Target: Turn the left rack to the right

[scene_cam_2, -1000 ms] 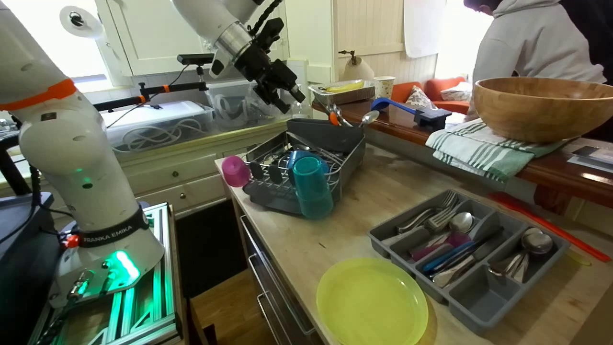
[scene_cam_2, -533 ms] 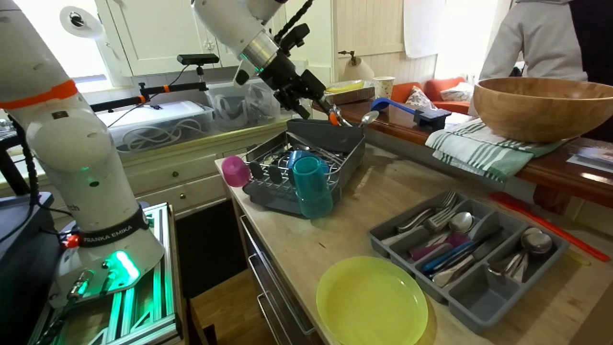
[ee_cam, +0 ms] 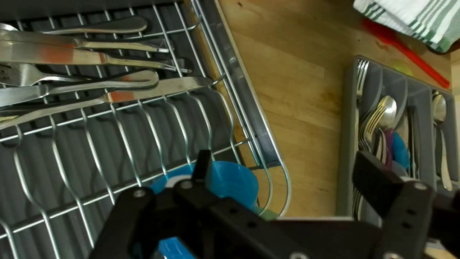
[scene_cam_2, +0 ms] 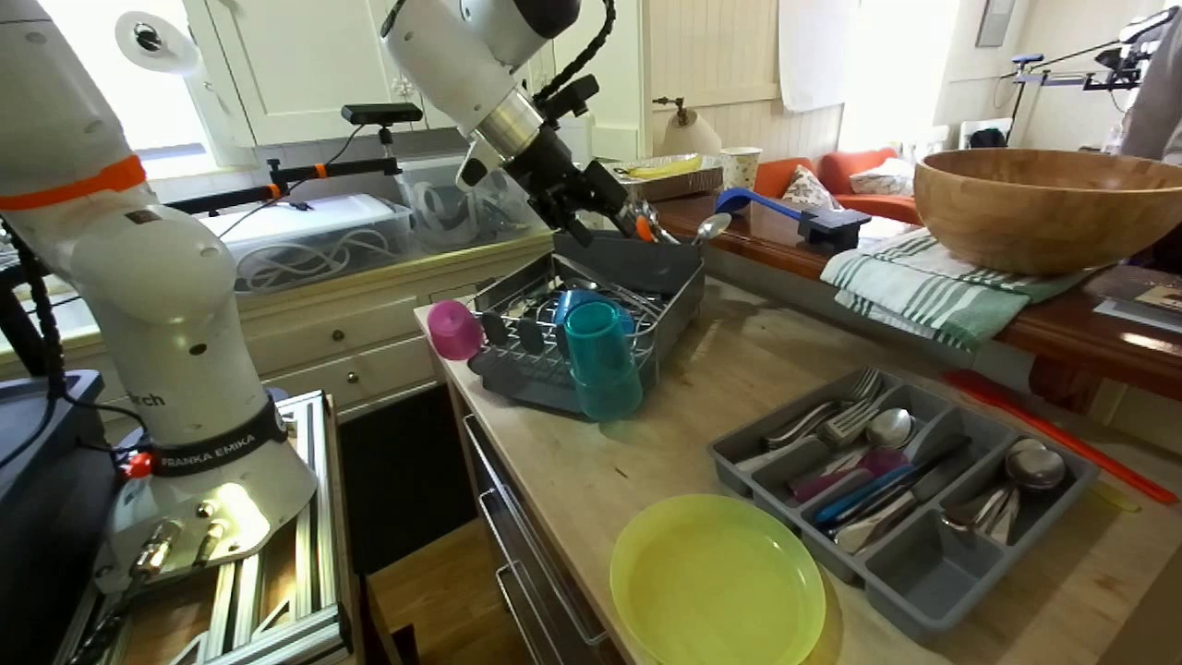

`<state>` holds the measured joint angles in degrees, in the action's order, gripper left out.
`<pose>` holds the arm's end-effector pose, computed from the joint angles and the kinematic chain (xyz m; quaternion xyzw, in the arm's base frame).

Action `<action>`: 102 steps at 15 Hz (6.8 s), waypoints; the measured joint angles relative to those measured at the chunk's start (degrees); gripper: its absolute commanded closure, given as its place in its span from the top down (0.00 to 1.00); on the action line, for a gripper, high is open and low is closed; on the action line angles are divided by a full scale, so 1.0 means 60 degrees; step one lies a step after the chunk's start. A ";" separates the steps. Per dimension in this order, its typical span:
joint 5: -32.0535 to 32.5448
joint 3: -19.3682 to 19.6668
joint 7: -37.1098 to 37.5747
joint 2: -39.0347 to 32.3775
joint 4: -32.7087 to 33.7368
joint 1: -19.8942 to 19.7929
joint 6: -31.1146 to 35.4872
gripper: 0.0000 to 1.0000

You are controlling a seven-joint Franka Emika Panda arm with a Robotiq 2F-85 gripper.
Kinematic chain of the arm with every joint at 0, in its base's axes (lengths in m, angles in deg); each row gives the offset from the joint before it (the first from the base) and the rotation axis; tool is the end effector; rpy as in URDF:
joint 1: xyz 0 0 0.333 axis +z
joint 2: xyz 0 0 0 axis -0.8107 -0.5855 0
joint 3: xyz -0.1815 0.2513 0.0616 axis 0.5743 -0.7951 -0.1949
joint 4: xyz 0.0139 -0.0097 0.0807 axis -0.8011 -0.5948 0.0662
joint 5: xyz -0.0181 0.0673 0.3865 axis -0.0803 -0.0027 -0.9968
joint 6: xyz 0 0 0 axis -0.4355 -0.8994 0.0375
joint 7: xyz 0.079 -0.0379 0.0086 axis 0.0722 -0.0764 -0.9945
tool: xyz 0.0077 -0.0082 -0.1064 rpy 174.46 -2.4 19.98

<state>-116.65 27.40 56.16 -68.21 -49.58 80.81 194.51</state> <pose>0.4034 -0.0538 0.4062 -0.1625 0.9275 -0.1333 0.3093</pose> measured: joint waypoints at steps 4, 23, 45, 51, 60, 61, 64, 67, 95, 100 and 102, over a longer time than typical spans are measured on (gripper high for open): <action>0.0127 0.0156 0.0119 -0.0003 0.0098 -0.0141 -0.0207 1.00; 0.0108 0.8481 -0.0331 0.2072 0.1085 0.7407 0.0201 1.00; 0.1125 1.2162 0.0497 0.4022 0.3998 1.1791 0.3030 1.00; 0.2064 1.2740 -0.0084 0.5623 0.5206 1.3476 0.4365 1.00; 0.3155 1.2747 -0.1503 0.7531 0.6266 1.4645 0.5854 1.00; 0.3292 1.2746 -0.1619 0.7674 0.6337 1.4739 0.5942 1.00; 0.3750 1.2749 -0.1813 0.8053 0.6509 1.4980 0.6105 1.00; 0.4167 1.2757 -0.1956 0.8439 0.6743 1.5233 0.6178 0.93; 0.3656 1.3401 0.2639 0.8070 0.6029 1.5668 0.5884 0.04; 0.3602 1.3248 0.3700 0.7578 0.4990 1.5002 0.5244 0.04; 0.3543 1.3192 0.4096 0.7331 0.4552 1.4662 0.4930 0.04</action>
<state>-95.40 106.55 80.73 -24.22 -22.27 168.78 224.09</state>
